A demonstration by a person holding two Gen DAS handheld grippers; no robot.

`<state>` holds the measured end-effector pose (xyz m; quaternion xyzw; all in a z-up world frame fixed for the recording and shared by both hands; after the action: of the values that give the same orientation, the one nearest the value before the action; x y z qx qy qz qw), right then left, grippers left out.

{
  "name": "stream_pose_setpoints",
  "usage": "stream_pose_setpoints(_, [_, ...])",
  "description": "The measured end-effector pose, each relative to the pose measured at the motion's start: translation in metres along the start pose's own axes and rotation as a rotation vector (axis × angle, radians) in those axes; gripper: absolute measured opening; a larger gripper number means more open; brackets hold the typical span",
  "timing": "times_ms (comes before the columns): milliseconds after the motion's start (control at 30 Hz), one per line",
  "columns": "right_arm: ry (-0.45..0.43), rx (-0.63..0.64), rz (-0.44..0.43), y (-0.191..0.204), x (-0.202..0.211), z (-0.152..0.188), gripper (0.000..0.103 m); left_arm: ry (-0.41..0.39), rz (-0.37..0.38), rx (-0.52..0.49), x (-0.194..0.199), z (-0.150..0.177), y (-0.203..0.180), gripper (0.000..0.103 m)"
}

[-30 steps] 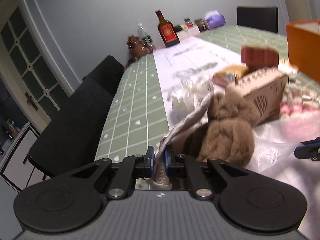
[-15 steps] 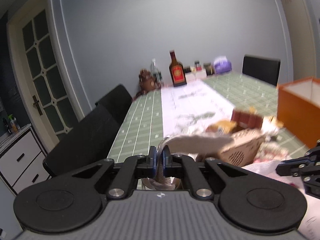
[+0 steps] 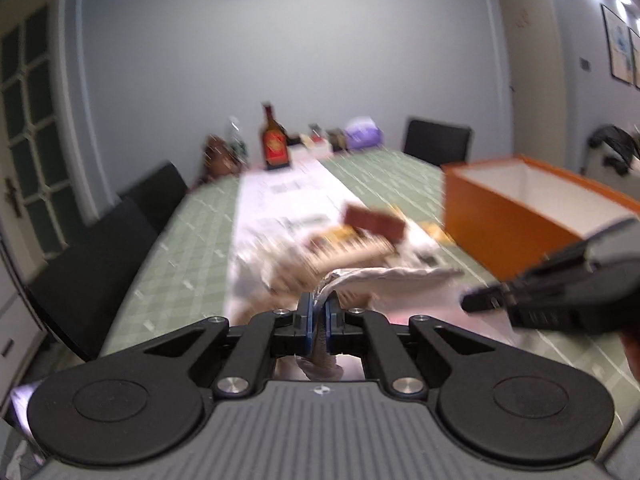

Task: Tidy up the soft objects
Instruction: 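Lift the white slipper with the left gripper while the right gripper grasps the clear bag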

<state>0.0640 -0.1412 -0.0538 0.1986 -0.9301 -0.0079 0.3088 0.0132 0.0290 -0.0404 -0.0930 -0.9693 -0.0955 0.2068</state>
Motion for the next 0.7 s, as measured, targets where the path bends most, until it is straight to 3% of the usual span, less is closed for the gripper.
stream_pose_setpoints(233, [0.042, -0.034, 0.031, -0.010, -0.001, 0.022, 0.000, 0.138, 0.081, -0.067, -0.012, 0.049, -0.024, 0.009])
stream_pose_setpoints(400, [0.060, -0.050, 0.029, -0.013, -0.006, 0.026, 0.000, 0.126, 0.064, -0.235, -0.013, 0.067, -0.045, 0.028])
stream_pose_setpoints(467, [0.064, -0.055, 0.027, -0.014, -0.008, 0.027, 0.000, 0.137, 0.068, -0.312, -0.017, 0.073, -0.054, 0.047])
stream_pose_setpoints(533, [0.068, -0.062, 0.022, -0.014, -0.010, 0.027, 0.000, 0.140, 0.079, -0.372, -0.021, 0.078, -0.064, 0.056])
stream_pose_setpoints(700, [0.078, -0.062, 0.011, -0.014, -0.013, 0.029, 0.000, 0.129, 0.074, -0.477, -0.037, 0.080, -0.083, 0.064])
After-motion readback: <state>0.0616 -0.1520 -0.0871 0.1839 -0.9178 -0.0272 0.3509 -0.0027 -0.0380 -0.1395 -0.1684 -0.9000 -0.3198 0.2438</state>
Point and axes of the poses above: each gripper's, at about its wrist camera, not at the fingertips, and x roughly against the way its jaws point, y to its left, z to its underside, the point moved 2 cm from there along -x, roughly the way its jaws point, and after that the axes turned 4 degrees about -y, right-handed, at the moved point
